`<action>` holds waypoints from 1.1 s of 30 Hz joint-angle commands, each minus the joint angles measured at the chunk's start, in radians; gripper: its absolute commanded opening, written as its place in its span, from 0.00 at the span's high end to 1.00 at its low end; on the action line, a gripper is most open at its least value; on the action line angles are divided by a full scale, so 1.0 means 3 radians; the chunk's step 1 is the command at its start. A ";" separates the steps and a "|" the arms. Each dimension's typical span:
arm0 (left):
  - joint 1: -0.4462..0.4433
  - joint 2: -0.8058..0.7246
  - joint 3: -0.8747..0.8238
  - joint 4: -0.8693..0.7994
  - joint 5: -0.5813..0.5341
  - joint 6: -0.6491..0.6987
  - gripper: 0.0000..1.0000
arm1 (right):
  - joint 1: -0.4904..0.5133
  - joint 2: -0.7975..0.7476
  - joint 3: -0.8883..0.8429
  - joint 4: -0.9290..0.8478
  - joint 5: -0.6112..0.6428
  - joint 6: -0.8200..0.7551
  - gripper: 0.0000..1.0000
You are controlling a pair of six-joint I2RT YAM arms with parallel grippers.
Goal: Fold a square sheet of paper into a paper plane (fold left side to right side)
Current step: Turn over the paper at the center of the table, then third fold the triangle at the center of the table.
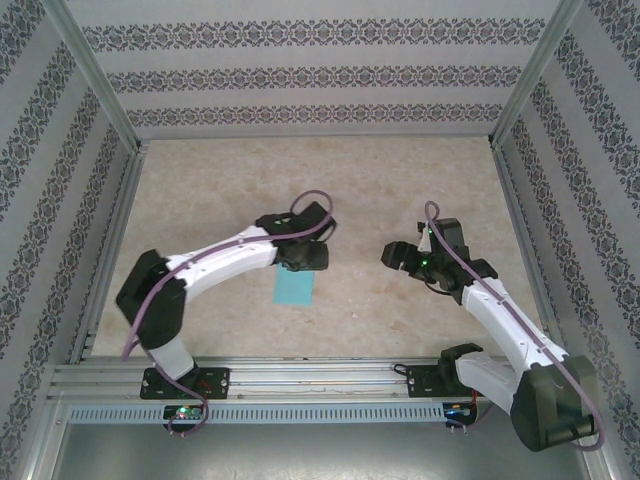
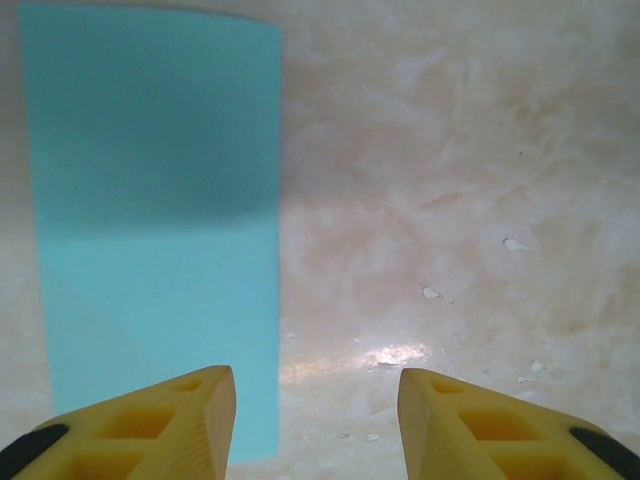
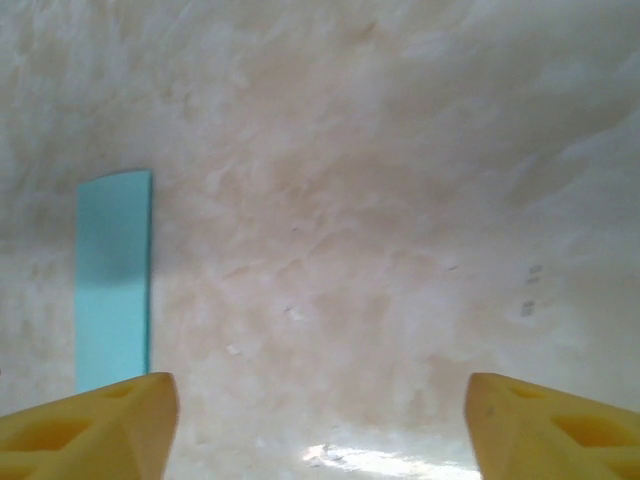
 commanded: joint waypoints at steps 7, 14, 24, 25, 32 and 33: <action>0.0794 -0.0986 -0.1195 0.1337 0.1166 0.0748 0.58 | 0.0805 0.0841 0.0057 0.1380 -0.0430 0.0809 0.53; 0.1312 -0.1160 -0.1658 0.1708 0.1834 0.0816 0.72 | 0.1292 0.1778 0.0271 0.2173 -0.0373 0.1208 0.80; 0.1544 -0.1036 -0.1809 0.1775 0.1979 0.0851 0.85 | 0.1489 0.2418 0.0658 0.2167 -0.0406 0.1132 1.00; 0.1546 -0.1019 -0.1810 0.1775 0.1979 0.0856 0.85 | 0.1489 0.2457 0.0682 0.2144 -0.0437 0.1119 1.00; 0.1543 -0.0930 -0.1792 0.1687 0.1954 0.0911 0.88 | 0.1491 0.2613 0.0770 0.1943 -0.0466 0.1033 1.00; 0.1547 -0.0924 -0.1780 0.1666 0.1952 0.0920 0.88 | 0.1492 0.2625 0.0776 0.1902 -0.0456 0.1012 1.00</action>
